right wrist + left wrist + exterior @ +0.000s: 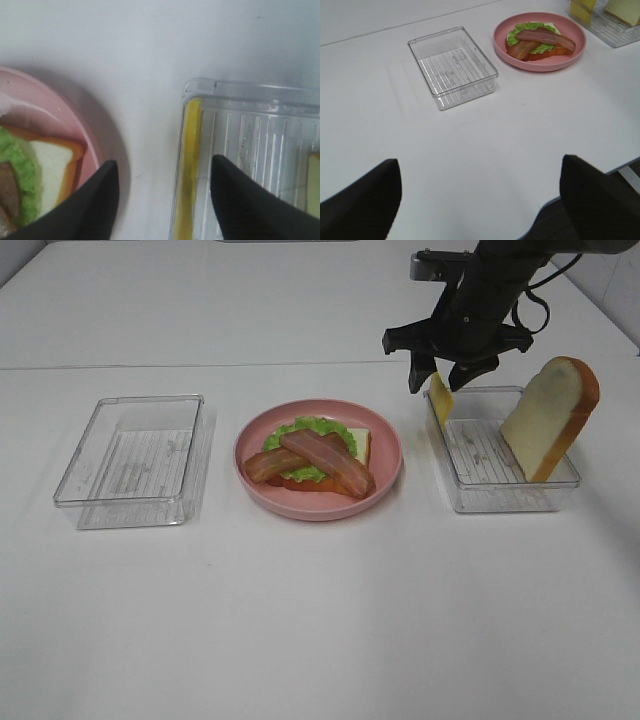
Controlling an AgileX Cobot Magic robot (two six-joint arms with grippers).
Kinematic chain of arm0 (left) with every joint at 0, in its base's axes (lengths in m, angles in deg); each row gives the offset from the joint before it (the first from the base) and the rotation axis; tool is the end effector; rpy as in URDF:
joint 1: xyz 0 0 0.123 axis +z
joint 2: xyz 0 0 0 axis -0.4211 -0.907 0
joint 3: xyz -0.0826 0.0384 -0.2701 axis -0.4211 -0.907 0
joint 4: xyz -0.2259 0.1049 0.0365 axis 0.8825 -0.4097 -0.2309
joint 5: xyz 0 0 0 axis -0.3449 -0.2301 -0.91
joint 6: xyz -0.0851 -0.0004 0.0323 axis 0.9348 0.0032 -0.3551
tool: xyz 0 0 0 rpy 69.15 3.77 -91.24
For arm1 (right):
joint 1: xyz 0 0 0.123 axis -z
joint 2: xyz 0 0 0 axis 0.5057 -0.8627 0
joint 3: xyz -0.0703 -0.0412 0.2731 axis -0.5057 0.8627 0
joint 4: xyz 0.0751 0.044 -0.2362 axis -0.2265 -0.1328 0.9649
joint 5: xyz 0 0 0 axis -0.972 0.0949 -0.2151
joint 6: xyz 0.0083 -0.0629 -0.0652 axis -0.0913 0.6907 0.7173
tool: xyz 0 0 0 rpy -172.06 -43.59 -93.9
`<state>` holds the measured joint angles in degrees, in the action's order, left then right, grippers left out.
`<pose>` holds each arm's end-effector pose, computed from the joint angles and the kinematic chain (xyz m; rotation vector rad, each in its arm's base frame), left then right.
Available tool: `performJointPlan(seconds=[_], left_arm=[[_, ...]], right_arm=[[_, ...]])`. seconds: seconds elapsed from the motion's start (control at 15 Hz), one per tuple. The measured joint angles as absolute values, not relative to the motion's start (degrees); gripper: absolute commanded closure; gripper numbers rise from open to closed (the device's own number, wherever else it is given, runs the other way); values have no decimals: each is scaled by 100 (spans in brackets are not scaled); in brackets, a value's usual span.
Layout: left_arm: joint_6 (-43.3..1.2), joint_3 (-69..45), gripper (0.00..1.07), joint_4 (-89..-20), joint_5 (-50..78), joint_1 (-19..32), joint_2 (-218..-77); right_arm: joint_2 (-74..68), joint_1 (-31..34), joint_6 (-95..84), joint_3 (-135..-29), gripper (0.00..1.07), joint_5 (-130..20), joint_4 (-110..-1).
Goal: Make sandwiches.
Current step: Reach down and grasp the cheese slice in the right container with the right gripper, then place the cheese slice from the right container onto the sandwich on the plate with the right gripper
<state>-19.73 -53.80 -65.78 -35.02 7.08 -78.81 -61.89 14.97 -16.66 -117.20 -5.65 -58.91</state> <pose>-0.0067 -0.0029 0.2786 0.3606 2.0004 -0.2418 0.4655 0.1329 0.1781 -0.1516 2.7214 0.1941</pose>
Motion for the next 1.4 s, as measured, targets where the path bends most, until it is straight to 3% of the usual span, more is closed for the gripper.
performJointPlan(seconds=[0.13, 0.2, 0.4, 1.4], left_arm=[[-1973, -5380, 25, -6578, -3502, 708, -7881], [-1973, -5380, 25, -6578, -3502, 708, -7881], [-1973, -5380, 25, -6578, -3502, 708, -7881], [-1973, -5380, 25, -6578, -3502, 708, -7881]], right_arm=[[-6258, 1497, -1683, -11720, 59, -479, -5816], [-6281, 1497, -1683, -11720, 82, -485, -5771], [-6281, 1497, -1683, -11720, 107, -485, -5771], [-5203, 1497, -1528, -11720, 107, 449, -6137]])
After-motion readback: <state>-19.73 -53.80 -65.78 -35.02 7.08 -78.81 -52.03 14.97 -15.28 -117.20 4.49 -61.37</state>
